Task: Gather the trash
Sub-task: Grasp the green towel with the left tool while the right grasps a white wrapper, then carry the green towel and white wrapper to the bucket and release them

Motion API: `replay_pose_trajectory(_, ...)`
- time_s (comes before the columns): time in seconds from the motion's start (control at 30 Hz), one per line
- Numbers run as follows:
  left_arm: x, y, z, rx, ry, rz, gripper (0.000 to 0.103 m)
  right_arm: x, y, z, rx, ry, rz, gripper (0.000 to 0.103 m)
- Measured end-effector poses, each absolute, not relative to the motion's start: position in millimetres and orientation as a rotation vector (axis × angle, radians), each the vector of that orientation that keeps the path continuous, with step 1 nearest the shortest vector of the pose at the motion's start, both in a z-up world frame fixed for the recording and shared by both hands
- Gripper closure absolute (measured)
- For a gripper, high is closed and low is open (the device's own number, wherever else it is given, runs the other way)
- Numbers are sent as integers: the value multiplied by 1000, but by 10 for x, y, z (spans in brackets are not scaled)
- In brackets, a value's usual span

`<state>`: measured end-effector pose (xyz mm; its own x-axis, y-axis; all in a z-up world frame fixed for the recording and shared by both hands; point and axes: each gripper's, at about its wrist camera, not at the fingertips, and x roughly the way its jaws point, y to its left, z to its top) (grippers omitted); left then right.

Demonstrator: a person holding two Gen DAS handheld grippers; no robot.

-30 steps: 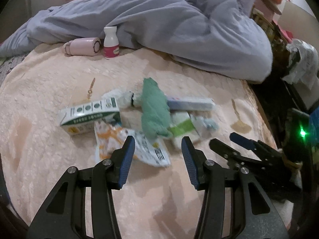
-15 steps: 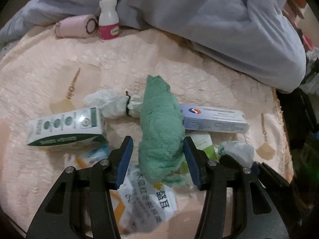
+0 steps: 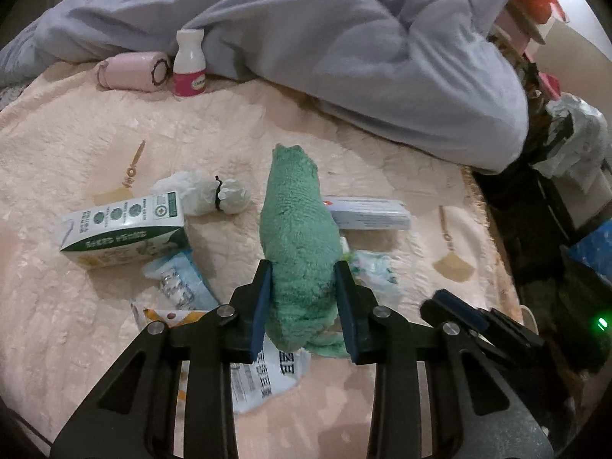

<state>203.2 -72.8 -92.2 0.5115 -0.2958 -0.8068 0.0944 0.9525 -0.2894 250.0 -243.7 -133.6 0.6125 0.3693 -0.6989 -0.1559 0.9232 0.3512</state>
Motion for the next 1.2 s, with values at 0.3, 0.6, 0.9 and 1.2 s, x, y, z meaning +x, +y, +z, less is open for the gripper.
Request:
replay_pose_trajectory(0.3, 1826, -564, -570, -223, 940, -256, 73, 2669, -2281, -1430, 290, 914, 313, 50)
replay_pose_trajectory(0.6, 1749, -562, -484, -232, 920, -288, 73, 2882, -2273, -1618, 347, 916, 287, 82)
replay_pose_trajectory(0.9, 1501, -1029, -586, -203, 938, -374, 73, 2285, -2573, -1304, 334, 842, 298, 83)
replay_pose_trajectory(1.2, 1164, -1630, -701, -158, 980, -482, 73, 1593, -2904, -1118, 288, 826, 236, 83)
